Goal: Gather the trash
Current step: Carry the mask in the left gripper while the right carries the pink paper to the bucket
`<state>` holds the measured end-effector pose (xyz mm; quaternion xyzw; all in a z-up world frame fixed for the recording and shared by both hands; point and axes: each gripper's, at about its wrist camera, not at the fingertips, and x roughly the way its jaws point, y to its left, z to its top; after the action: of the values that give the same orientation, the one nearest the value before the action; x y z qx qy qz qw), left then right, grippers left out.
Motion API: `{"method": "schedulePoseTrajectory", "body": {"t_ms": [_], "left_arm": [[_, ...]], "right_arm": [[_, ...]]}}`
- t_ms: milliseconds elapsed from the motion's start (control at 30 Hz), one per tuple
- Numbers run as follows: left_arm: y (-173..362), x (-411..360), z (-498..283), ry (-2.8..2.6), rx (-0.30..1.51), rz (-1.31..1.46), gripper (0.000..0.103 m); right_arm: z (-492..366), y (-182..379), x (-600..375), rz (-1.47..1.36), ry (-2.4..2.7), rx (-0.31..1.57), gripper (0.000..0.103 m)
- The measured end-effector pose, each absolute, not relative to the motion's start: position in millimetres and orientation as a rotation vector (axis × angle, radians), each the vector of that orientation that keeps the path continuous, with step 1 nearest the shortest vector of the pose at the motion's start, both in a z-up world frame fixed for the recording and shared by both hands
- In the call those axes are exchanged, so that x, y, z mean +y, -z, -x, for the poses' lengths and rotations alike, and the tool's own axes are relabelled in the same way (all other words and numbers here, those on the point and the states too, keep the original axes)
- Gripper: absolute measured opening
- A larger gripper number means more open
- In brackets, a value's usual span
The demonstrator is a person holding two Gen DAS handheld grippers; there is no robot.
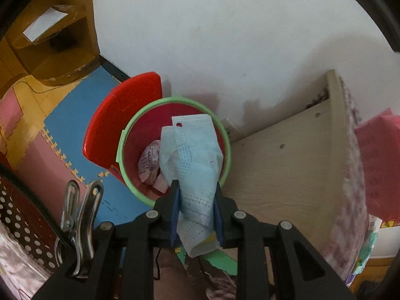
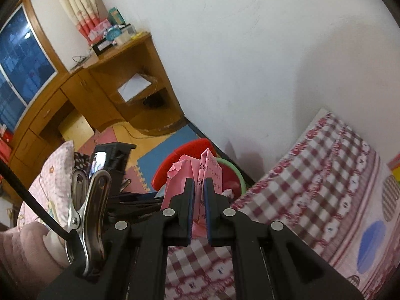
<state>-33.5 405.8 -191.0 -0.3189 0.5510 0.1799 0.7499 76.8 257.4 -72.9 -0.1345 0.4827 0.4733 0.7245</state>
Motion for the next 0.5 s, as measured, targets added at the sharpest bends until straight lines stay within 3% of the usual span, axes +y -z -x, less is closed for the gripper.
{"method": "schedulePoseTrajectory", "body": {"t_ms": [400,500], "left_arm": [[254,431,3,-0.37,1.28,0.654,0.027],[265,436,0,-0.371,1.304,0.654,0.039]], "right_arm": [[-81,102,299,0.347,-1.009,1.148,0.009],[-83,109,307,0.342,-1.003,1.162,0.009]]}}
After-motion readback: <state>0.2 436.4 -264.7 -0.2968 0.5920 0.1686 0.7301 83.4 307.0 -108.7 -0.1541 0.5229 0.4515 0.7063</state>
